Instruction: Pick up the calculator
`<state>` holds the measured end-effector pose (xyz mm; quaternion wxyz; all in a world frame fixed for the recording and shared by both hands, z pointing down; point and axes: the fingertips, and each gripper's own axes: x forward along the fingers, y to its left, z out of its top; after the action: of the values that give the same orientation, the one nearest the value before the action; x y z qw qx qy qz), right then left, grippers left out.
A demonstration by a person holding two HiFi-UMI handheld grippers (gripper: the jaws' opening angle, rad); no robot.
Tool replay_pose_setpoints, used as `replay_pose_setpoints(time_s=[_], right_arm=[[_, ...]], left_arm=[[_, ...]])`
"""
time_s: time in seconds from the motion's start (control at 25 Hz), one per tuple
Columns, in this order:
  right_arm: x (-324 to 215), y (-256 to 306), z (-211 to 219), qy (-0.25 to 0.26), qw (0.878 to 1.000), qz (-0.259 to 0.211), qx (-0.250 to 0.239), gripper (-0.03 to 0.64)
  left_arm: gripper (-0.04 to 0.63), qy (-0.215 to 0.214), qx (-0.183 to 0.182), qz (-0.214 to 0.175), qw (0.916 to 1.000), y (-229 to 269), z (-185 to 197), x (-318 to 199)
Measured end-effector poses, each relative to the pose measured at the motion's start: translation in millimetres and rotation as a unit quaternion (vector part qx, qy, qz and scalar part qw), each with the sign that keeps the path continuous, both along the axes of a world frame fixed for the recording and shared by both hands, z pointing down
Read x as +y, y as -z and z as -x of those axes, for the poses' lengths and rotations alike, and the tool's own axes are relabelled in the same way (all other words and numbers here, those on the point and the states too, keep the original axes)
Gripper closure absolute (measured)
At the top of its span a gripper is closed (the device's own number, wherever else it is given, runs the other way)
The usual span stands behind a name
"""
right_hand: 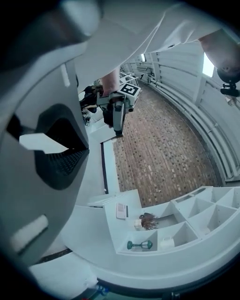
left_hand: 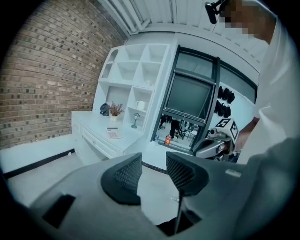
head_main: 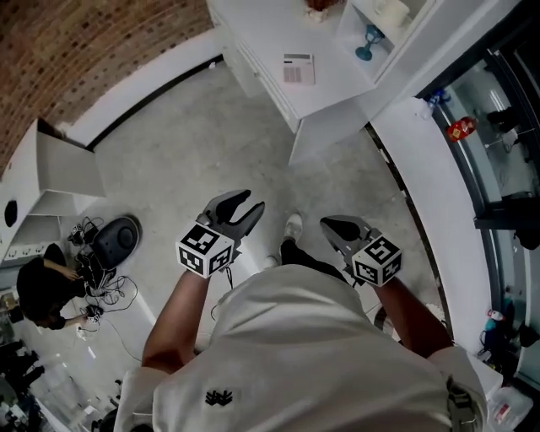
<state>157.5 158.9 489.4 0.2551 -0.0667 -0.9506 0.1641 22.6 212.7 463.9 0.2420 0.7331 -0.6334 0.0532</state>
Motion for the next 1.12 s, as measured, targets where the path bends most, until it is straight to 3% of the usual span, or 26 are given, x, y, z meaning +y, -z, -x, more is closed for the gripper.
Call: replay_pose_setpoints(time_s=[0.36, 0.56, 0.8, 1.12], right_arm=[[-113, 1, 45, -0.014, 1.000, 0.002, -0.017, 0.604], [-151, -9, 54, -0.053, 0.998, 0.013, -0.009, 0.604], [-197, -20, 78, -0.123, 0.992, 0.013, 0.007, 0.604], [-250, -14, 138, -0.246, 0.969, 0.012, 0.021, 0.604]], left_arm=[[0.436, 0.005, -0.027, 0.044, 0.9987, -29, 75, -119], [0.426, -0.028, -0.013, 0.053, 0.9981, -42, 107, -172], [0.409, -0.075, -0.038, 0.077, 0.9935, -65, 181, -244], [0.405, -0.156, -0.043, 0.101, 0.9816, -103, 278, -364]])
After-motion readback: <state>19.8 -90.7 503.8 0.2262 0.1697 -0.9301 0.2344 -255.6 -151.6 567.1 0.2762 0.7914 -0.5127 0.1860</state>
